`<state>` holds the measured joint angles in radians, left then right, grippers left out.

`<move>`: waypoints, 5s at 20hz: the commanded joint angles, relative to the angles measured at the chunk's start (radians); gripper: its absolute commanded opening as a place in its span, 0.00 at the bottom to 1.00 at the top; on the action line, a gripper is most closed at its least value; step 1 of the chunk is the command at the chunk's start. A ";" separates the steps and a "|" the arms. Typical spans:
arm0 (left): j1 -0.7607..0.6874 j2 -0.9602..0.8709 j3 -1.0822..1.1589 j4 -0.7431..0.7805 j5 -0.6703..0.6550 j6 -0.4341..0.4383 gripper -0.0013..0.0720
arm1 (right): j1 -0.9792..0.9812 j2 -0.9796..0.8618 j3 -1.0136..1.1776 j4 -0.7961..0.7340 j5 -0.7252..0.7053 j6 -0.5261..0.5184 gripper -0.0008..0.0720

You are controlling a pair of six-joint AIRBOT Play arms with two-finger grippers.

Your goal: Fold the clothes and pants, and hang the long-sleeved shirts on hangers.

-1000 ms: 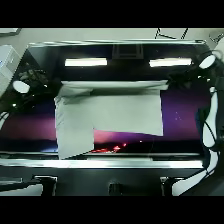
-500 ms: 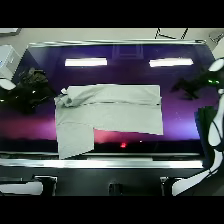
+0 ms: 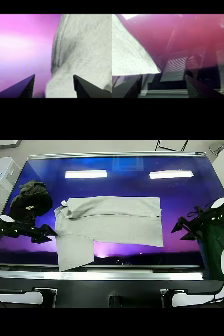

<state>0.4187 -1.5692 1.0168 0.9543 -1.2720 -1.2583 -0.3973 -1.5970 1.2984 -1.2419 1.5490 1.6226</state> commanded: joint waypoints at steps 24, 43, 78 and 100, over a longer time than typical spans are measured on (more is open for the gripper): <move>-0.085 0.099 0.008 -0.110 0.094 -0.005 0.05 | 0.192 0.017 -0.204 0.201 -0.209 -0.068 0.06; -0.077 0.893 0.933 -0.116 0.495 -0.010 0.05 | 0.182 0.814 0.705 -0.113 -0.611 -0.138 0.06; -0.286 0.093 0.219 -0.044 0.622 -0.001 0.05 | 0.250 -0.162 0.367 -0.138 -0.504 0.190 0.06; -0.224 0.112 0.009 0.158 0.162 -0.096 0.70 | 0.249 -0.142 0.191 -0.157 -0.010 0.040 0.54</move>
<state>0.1818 -1.4548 1.0119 1.1133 -1.0576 -1.3544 -0.1421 -1.7432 1.4792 -1.4063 1.4967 1.6871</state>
